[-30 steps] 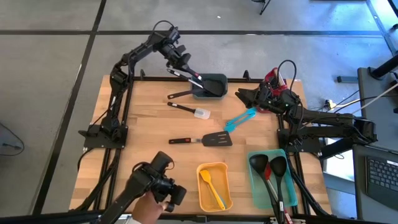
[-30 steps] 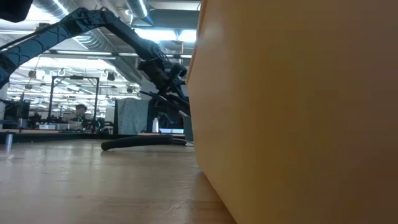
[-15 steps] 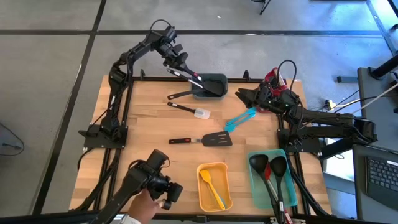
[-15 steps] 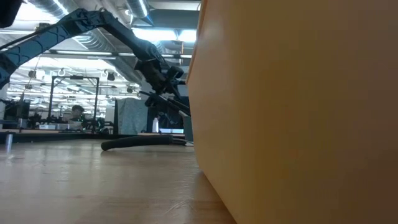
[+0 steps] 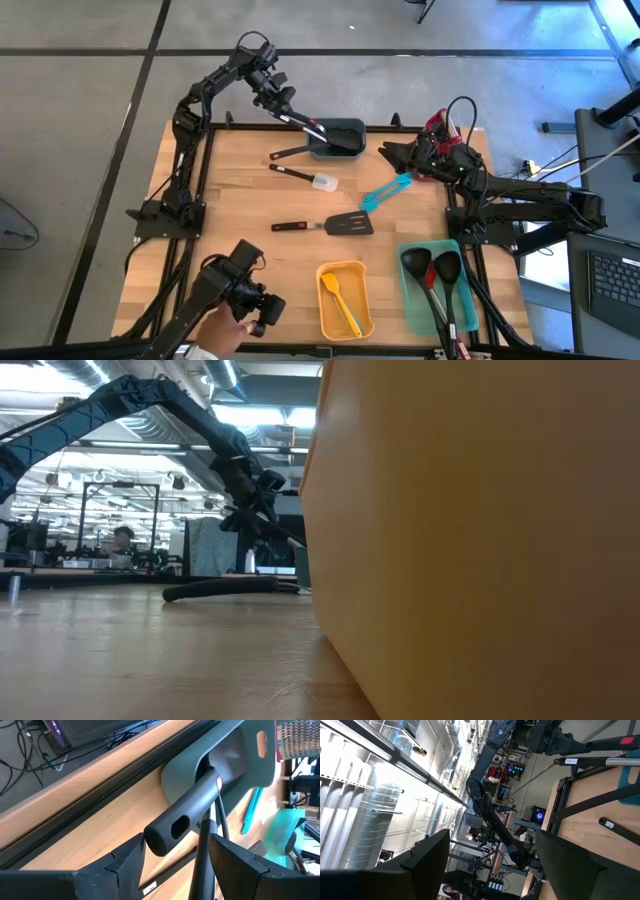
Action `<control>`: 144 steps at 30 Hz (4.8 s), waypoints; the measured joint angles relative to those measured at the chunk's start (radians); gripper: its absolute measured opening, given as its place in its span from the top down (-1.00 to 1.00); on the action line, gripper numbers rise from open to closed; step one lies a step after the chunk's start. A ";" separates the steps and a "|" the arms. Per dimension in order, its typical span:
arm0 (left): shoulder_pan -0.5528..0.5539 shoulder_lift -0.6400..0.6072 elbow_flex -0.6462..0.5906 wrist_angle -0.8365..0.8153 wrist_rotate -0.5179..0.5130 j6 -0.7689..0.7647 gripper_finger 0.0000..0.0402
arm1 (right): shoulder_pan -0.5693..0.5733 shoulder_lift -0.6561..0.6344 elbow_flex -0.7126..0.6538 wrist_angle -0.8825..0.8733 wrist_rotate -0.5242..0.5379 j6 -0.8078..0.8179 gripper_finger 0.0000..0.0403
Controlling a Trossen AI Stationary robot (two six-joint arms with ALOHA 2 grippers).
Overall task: Pick & Place Kitchen Items
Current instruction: Put the large black spatula into the blue bin, then put the small blue spatula into the yellow bin
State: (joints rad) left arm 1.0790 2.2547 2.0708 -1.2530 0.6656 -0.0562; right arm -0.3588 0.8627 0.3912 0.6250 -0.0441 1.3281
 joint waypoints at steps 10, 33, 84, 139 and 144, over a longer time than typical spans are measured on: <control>0.002 0.000 0.000 0.002 0.001 0.001 -0.04 | 0.000 0.000 0.000 0.000 0.003 0.000 -0.47; 0.019 0.000 0.215 0.001 -0.055 -0.019 -0.04 | 0.000 0.000 0.000 0.000 0.015 0.000 -0.47; -0.706 -0.482 0.276 -0.196 -0.409 -0.171 -0.02 | 0.421 0.093 0.000 -0.338 0.040 0.189 -0.47; -1.217 -1.302 -1.460 1.572 -0.873 -1.014 0.46 | 0.431 0.439 0.490 -1.185 0.040 -0.961 -0.47; -1.216 -1.302 -1.460 1.572 -0.878 -0.991 0.47 | 0.417 0.439 0.575 -1.400 0.348 -1.168 -0.47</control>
State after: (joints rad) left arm -0.1373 0.9527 0.6109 0.3187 -0.2124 -1.0469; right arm 0.0579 1.3018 0.9658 -0.7748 0.3042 0.1600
